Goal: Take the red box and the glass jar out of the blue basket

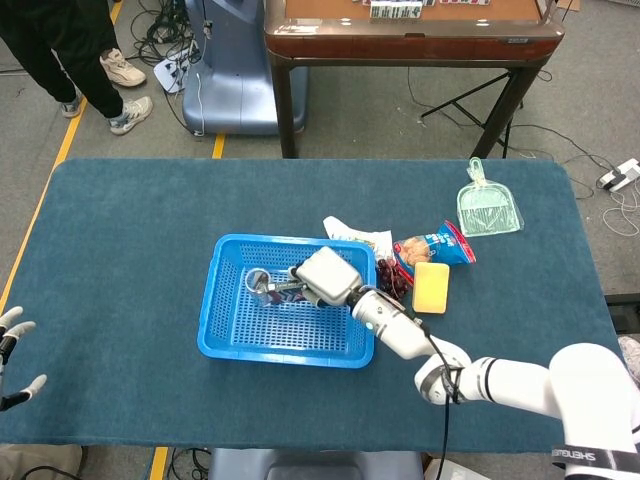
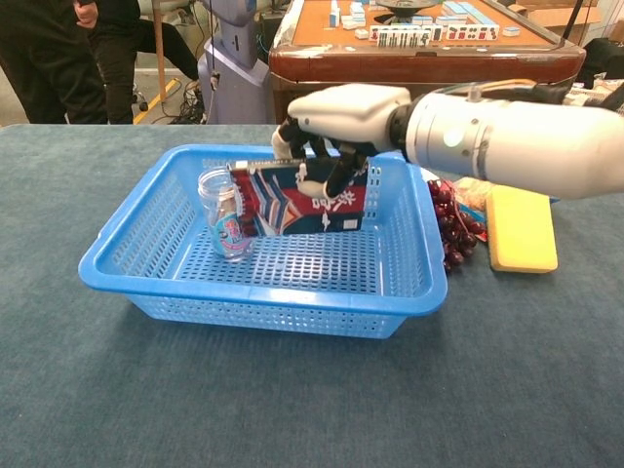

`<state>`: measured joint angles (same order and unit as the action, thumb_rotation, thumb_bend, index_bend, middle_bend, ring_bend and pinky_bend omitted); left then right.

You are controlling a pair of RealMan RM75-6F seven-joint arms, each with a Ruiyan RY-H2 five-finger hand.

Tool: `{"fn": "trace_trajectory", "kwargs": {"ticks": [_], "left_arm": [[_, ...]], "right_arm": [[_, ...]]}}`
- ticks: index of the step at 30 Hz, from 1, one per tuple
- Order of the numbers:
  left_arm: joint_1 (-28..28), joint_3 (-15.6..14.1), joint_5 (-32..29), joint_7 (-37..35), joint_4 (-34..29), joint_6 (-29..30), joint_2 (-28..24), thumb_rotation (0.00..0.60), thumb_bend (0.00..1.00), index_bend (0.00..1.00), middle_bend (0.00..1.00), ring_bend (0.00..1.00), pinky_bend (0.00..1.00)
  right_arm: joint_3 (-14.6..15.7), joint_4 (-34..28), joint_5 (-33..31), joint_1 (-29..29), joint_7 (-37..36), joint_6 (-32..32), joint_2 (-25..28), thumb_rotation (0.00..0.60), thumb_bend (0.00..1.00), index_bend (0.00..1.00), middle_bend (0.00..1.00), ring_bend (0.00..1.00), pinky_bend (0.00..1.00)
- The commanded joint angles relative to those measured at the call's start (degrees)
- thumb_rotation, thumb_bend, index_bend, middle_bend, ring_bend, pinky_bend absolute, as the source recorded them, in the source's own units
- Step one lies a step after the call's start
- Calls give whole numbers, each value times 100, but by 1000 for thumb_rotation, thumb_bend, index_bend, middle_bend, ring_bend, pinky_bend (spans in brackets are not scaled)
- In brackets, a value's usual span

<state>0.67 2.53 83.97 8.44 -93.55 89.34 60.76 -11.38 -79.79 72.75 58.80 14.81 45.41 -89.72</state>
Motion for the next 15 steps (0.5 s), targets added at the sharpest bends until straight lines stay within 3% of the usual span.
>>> {"fn": "trace_trajectory", "kwargs": {"ticks": [1,8,15], "left_arm": [[1,10,-2,-8,2,6,-4,600,149,314,143,156,183],[31,1,37,-7,4,-36,15,600,149,314,143,156,183],[44,11,45,6,-7,-40,24,600,149,314,143,156,183]], "right_arm": [[-72,-613,345,-299,-312,478,638,600,438,626,571,562,665],[18,-1425,531,-1007,-707,1136,1904,600,433,625,568,562,665],[262,-1526,290,-1627,-959,1291,2739,600,422,626,562,562,665]]}}
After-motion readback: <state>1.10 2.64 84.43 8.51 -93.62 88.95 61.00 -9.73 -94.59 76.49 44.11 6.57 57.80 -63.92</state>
